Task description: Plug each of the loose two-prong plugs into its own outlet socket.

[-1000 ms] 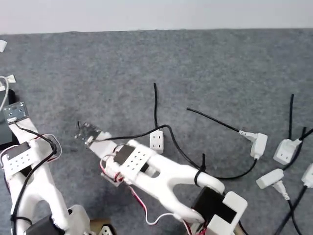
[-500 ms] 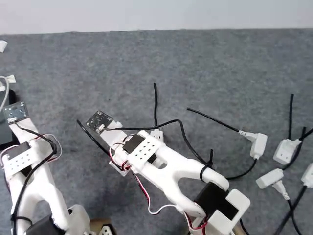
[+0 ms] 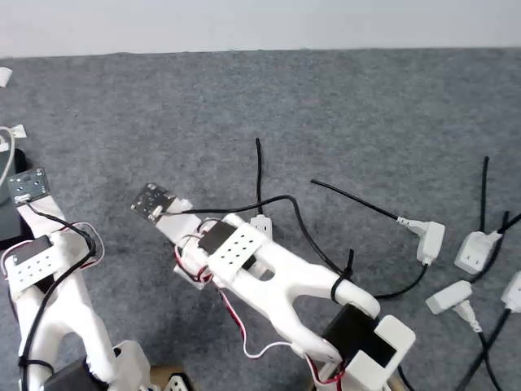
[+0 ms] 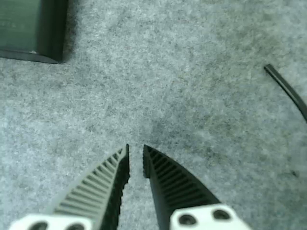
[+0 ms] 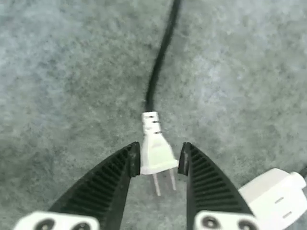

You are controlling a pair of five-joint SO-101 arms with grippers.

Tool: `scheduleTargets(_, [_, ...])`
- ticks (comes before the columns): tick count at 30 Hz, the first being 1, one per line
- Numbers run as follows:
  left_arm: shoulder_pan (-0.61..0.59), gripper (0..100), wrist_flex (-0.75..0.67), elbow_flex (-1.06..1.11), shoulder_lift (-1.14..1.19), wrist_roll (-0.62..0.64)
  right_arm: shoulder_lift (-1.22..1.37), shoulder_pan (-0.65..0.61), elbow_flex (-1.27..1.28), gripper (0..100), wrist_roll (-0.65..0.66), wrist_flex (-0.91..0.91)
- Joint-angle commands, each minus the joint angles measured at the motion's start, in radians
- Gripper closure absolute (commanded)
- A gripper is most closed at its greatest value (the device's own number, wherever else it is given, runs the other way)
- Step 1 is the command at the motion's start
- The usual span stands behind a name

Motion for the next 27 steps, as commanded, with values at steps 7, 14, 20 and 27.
scheduleTargets(7, [0.003,95,-0.018,-0.042,0.0,-0.008,0.05,-0.016,-0.086,85.1,0.08,-0.028])
scheduleTargets(14, [0.003,95,-0.018,-0.042,0.0,-0.008,0.208,0.025,-0.249,85.1,0.094,0.053])
scheduleTargets(20, [0.003,95,-0.018,-0.042,0.0,-0.008,0.28,0.025,-0.319,85.2,0.095,0.087])
scheduleTargets(27, [0.003,95,-0.018,-0.042,0.0,-0.009,0.291,0.016,-0.319,99.1,0.152,0.116])
